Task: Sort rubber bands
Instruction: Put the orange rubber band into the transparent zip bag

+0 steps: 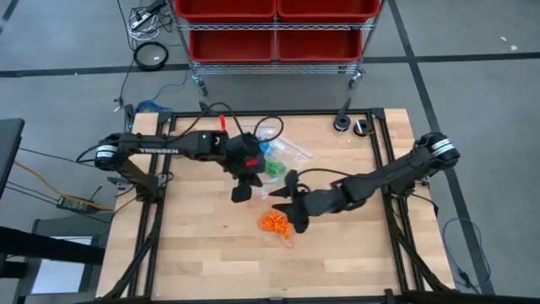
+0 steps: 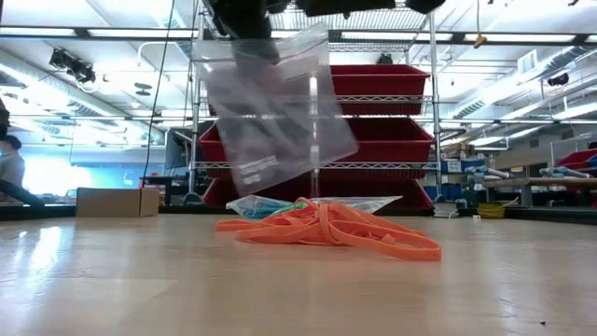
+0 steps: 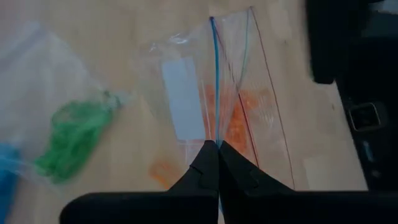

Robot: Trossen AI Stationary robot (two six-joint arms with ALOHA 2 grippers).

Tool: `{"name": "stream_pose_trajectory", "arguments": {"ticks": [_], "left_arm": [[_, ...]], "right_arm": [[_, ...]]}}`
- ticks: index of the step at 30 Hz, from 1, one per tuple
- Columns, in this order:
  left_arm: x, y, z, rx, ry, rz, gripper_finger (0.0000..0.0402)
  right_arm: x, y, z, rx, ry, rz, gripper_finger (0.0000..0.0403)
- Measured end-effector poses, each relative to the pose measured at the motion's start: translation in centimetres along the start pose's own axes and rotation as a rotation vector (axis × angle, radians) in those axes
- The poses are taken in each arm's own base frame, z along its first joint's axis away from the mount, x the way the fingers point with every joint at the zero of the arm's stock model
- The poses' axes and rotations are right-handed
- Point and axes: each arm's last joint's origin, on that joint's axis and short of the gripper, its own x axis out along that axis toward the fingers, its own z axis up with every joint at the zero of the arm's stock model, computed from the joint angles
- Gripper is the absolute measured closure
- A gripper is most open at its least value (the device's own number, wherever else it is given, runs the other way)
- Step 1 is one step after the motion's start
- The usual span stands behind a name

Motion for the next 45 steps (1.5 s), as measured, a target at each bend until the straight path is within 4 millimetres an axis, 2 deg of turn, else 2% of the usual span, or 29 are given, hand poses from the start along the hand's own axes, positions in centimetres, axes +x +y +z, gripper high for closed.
{"name": "stream_pose_trajectory", "arguments": {"ticks": [4, 8, 16, 21, 27, 32, 35, 38, 45], "left_arm": [[-0.1, 0.0, -0.2, -0.025, 0.019, -0.047, 0.0401], [0.0, -0.1, -0.3, -0.032, 0.028, -0.082, 0.0401], [0.0, -0.2, -0.5, -0.042, 0.051, -0.093, 0.0401], [0.0, -0.3, -0.5, -0.039, 0.052, -0.121, 0.0401], [0.0, -0.4, -0.5, -0.030, 0.052, -0.127, 0.0401], [0.1, -0.4, -0.4, 0.011, 0.041, -0.010, 0.0396], [0.2, -0.6, -0.2, 0.069, 0.027, 0.081, 0.0366], [-0.1, -1.2, 0.1, 0.134, 0.017, 0.168, 0.0315], [-3.2, -2.8, 2.8, 0.292, -0.075, 0.404, 0.0186]], "right_arm": [[1.6, -0.3, 1.0, -0.072, 0.104, 0.072, 0.0227], [3.1, -0.8, 1.9, -0.118, 0.138, 0.127, 0.0234], [4.8, -0.8, 1.2, -0.177, 0.239, 0.182, 0.0258], [5.0, -1.0, 0.9, -0.174, 0.266, 0.177, 0.0302], [4.9, -0.9, 0.8, -0.184, 0.264, 0.189, 0.0392], [4.8, -0.9, 0.9, -0.173, 0.231, 0.234, 0.0401], [4.5, -1.0, 1.1, -0.143, 0.195, 0.272, 0.0402], [4.1, -1.3, 1.2, -0.114, 0.194, 0.271, 0.0403], [2.5, -2.7, 1.1, -0.013, 0.193, 0.293, 0.0403]]}}
